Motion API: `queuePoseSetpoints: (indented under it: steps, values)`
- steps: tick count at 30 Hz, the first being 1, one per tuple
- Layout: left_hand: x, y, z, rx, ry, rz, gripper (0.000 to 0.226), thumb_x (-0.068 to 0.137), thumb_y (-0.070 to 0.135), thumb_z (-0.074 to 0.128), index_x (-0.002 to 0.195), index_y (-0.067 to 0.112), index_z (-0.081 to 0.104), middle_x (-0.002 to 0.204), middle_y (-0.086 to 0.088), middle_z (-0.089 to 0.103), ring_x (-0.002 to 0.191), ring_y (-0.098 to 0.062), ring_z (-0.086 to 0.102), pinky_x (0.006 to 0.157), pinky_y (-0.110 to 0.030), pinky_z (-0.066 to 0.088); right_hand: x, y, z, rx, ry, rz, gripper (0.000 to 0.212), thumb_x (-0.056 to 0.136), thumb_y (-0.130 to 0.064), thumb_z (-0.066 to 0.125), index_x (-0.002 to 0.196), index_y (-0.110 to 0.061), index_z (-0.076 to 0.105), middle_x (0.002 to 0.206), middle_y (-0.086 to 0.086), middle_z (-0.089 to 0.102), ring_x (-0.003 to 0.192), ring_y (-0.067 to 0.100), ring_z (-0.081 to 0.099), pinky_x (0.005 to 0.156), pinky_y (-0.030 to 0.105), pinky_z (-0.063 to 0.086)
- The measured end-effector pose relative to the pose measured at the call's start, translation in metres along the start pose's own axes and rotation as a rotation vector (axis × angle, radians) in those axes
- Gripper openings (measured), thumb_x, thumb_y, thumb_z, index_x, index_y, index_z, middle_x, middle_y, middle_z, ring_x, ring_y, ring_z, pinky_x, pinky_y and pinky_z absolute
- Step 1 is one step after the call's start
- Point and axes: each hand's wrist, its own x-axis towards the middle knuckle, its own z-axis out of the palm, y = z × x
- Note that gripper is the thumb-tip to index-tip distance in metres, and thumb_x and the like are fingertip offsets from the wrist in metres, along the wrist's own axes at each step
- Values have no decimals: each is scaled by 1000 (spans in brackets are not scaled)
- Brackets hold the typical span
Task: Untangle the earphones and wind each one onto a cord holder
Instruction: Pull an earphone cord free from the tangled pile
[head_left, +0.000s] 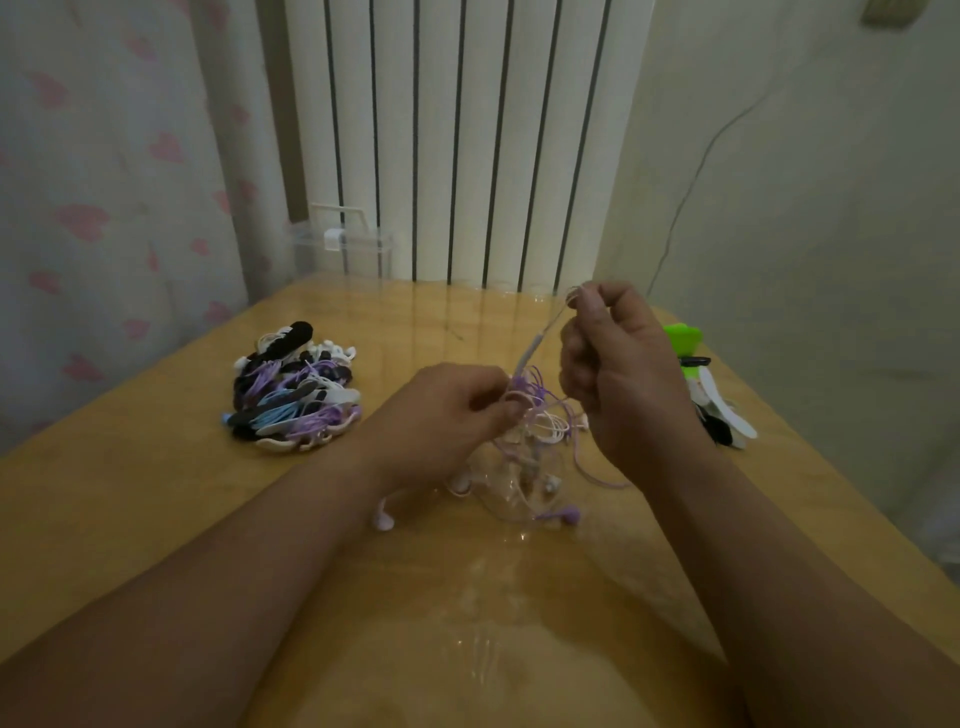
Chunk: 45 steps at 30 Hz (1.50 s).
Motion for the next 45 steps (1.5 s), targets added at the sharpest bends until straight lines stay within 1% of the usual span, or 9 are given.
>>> queuePoseSetpoints:
  steps: [3,11,20,25,29,34,39,41,45]
  values:
    - [-5,-9,-11,-26,53,-50,9,102,32,66,103,30,75,85,14,71,80,-2,66,68,-19,51,7,-6,-9,68,106,5,20,110,-21,49,92,-16,54,60,-5,37,48,9,24,44,25,17]
    - [-5,-31,-19,43,194,-181,46,102,47,59,70,15,50,70,3,50,61,-6,43,62,-35,39,13,-15,-23,307,107,-13,31,109,-28,52,80,-22,42,60,-4,30,45,8,22,41,23,16]
    - [-2,-41,-18,353,258,-276,15,99,25,65,92,21,52,101,2,50,92,-22,54,81,-42,48,10,-36,-26,499,182,3,47,108,-47,46,68,-25,37,58,-7,24,47,9,13,48,27,10]
    - [-5,0,-13,-3,277,-43,43,103,51,46,137,29,60,135,15,52,131,-6,45,112,-38,39,7,-24,-14,357,35,7,37,110,-44,44,79,-23,43,59,-5,33,43,7,26,40,24,20]
    - [-9,45,1,121,3,64,62,82,79,61,128,37,62,117,23,60,104,8,55,90,-26,46,-7,-23,4,76,-22,-66,31,109,-38,46,88,-15,50,67,2,50,52,15,45,48,28,36]
    - [3,63,-2,-142,-147,33,11,104,33,62,101,27,70,82,19,73,67,4,64,67,-16,50,-14,-27,10,-204,-14,-141,37,93,-49,59,95,-13,68,93,-9,73,96,2,68,76,19,51]
    - [22,74,-38,-558,-2,-101,26,112,20,44,107,1,60,90,-17,75,62,-23,67,56,-26,53,0,-9,1,-95,-17,87,43,111,-45,37,128,-21,68,119,-2,76,120,20,67,110,55,46]
    - [32,79,-53,-700,84,-146,24,113,21,41,106,4,57,89,-16,75,67,-25,69,60,-27,55,0,0,-1,-89,-197,215,47,110,-49,31,135,-27,65,125,-1,74,124,21,65,113,59,41]
    - [43,85,-79,-817,183,-142,26,114,26,37,103,10,55,89,-11,76,73,-23,73,69,-30,55,-15,6,7,-388,-443,195,22,106,-29,59,122,-20,72,112,3,77,103,16,73,94,34,59]
